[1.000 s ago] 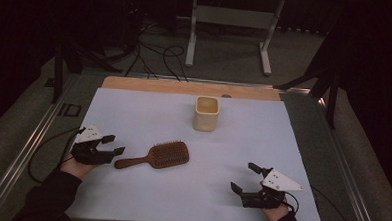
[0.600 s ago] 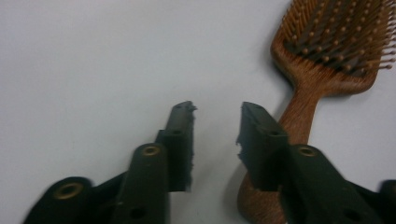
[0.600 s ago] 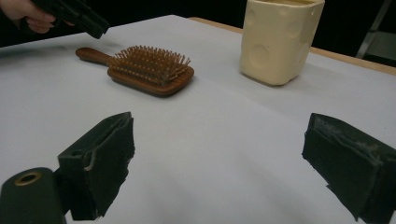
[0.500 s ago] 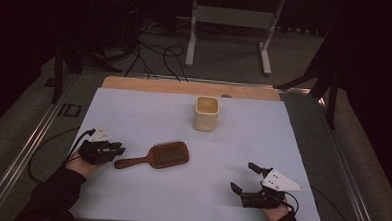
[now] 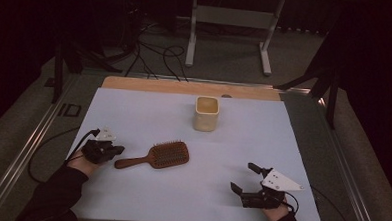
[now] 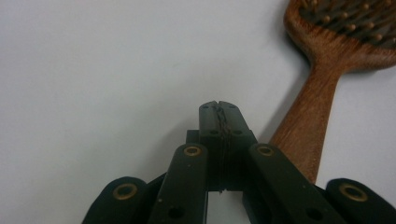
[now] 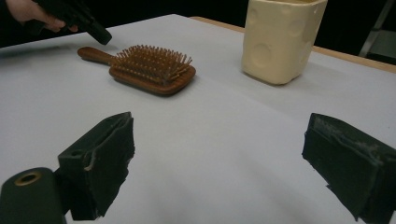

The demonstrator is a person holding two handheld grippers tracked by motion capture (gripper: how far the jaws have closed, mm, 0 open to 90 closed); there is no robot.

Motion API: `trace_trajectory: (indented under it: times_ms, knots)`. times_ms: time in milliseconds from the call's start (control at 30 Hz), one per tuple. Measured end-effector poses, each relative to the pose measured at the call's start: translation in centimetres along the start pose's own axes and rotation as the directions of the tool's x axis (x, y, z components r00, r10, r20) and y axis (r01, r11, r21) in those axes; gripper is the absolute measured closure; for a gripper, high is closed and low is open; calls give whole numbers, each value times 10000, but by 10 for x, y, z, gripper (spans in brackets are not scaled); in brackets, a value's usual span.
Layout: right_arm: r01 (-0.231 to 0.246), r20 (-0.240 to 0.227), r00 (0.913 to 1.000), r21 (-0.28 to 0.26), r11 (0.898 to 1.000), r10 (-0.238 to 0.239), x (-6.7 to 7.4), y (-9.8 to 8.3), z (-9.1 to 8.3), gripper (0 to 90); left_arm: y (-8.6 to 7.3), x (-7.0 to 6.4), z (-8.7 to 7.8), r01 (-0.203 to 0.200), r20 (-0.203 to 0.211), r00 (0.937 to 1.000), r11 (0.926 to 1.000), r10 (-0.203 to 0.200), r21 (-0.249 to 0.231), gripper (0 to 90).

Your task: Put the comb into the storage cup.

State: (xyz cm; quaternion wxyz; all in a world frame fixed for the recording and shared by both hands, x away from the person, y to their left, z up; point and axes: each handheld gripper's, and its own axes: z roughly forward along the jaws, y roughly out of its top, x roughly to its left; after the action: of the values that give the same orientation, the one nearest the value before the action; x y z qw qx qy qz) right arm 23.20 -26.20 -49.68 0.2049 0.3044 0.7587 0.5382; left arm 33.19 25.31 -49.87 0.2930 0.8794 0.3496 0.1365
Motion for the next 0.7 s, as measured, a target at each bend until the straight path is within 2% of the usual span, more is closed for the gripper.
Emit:
trace_trajectory:
  times_ms: [300, 700]
  knots:
    - [18, -2, 10000, 51, 10000, -18, 0, 0, 1, 88, 2, -11, 5, -348, 180, 9993, 9976, 338, 592, 900]
    - [-2, -7, 10000, 90, 10000, 2, 0, 0, 0, 88, -1, -22, 4, -551, 635, 9967, 9953, 501, 796, 900]
